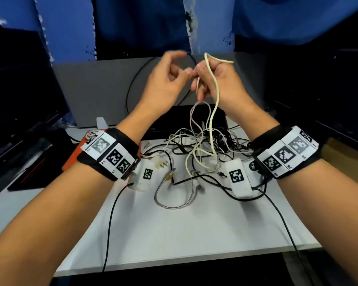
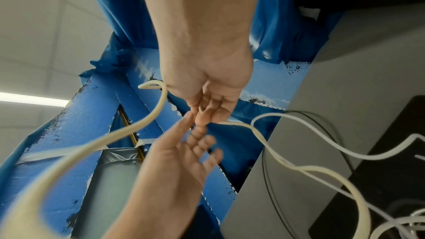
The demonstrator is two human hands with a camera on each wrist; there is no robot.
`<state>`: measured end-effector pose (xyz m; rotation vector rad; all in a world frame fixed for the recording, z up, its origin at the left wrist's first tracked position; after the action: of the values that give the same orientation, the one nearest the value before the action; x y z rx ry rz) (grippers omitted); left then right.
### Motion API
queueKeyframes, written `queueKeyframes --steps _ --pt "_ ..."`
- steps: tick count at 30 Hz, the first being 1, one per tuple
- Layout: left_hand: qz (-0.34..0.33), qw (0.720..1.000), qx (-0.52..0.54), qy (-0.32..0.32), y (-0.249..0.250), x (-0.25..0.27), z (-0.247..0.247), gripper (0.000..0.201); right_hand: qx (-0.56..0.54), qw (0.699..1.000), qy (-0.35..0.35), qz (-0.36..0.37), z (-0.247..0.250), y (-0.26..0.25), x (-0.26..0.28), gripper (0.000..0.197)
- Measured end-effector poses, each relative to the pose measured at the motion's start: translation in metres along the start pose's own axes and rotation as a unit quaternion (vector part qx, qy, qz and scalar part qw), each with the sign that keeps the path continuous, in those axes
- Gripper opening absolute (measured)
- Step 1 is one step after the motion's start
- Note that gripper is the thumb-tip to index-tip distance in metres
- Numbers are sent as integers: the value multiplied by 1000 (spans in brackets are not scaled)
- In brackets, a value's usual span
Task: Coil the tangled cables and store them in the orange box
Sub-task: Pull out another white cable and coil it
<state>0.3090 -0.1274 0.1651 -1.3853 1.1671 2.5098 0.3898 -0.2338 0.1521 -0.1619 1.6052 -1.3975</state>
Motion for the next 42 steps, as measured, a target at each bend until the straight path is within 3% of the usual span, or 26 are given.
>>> queueKeyframes --steps 5,7,10,12,16,21,26,30,32,35,37,39,42 --pt "125 978 90 -138 -46 22 -34 22 -60 998 -1 33 1 -16 5 20" --pt "132 971 90 -179 -50 27 -40 17 -75 996 -9 56 1 -24 8 17" --pt "111 968 46 -220 -49 32 -51 24 -82 994 -35 68 -6 -31 10 17" --pt "86 973 7 -213 -44 30 -54 19 -72 994 -51 58 -13 -31 10 18" --pt "87 986 -102 -104 -59 11 -35 35 -70 995 -50 53 -17 -40 12 19" --pt "132 969 -126 -164 -100 20 -50 22 -105 989 -55 93 -22 -68 17 24" --pt "217 917 -192 -273 -148 41 -62 46 -131 982 57 121 -1 -65 14 24" --pt "207 897 -171 -350 -149 49 -63 37 -138 977 129 101 13 -42 10 22" --pt "177 921 -113 -328 -134 43 -57 24 -133 978 147 64 20 -27 7 24" --pt "156 963 23 -219 -114 25 -31 15 -142 976 163 13 30 -5 6 26" --pt "125 979 51 -152 -104 16 -12 17 -154 974 167 -4 34 4 5 25" --pt "106 986 41 -120 -100 13 -2 25 -165 972 165 -9 35 6 5 24" --pt "171 976 17 -135 -115 16 -2 32 -172 970 171 1 35 3 6 25"
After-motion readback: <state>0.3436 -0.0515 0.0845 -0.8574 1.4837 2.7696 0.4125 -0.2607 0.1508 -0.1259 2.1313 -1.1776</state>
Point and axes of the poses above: each hand's wrist, its own x-axis away from the middle knuckle, its own z-axis out of the back of the hand, y = z × x, the point moved 10 cm from there along -x, towards the middle knuckle, and after that the axes turned 2 degrees about -z, right-handed, at the moved point
